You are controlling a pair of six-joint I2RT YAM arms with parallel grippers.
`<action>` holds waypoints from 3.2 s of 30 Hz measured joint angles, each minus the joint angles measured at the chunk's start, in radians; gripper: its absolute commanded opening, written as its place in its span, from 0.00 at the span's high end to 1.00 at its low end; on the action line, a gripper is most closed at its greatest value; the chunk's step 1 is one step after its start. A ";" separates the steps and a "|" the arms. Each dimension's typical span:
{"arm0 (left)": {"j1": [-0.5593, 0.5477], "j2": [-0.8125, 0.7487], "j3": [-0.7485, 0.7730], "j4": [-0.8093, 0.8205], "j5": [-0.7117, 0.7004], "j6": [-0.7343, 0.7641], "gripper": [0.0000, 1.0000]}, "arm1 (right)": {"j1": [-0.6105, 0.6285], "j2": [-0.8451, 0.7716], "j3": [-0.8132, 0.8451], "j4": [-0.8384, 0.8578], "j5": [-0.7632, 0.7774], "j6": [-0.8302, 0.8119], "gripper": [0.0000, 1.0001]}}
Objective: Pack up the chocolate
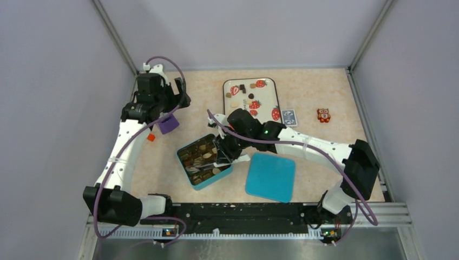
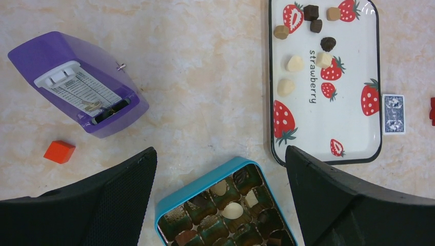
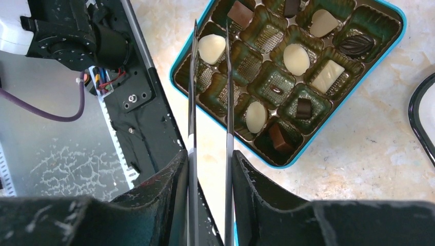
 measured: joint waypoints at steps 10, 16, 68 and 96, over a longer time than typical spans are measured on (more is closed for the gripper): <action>0.000 0.000 0.000 0.000 0.000 0.000 0.01 | 0.000 0.002 0.000 0.001 0.001 0.000 0.67; 0.000 0.000 0.000 0.000 0.000 0.000 0.01 | 0.000 0.002 0.000 0.001 0.001 0.000 0.66; 0.002 0.003 0.008 0.001 0.020 0.000 0.01 | -0.755 -0.480 -0.489 0.211 0.652 0.095 1.00; -0.153 0.020 0.004 0.016 0.195 0.040 0.01 | -0.833 -0.422 -0.610 0.404 0.758 0.108 0.25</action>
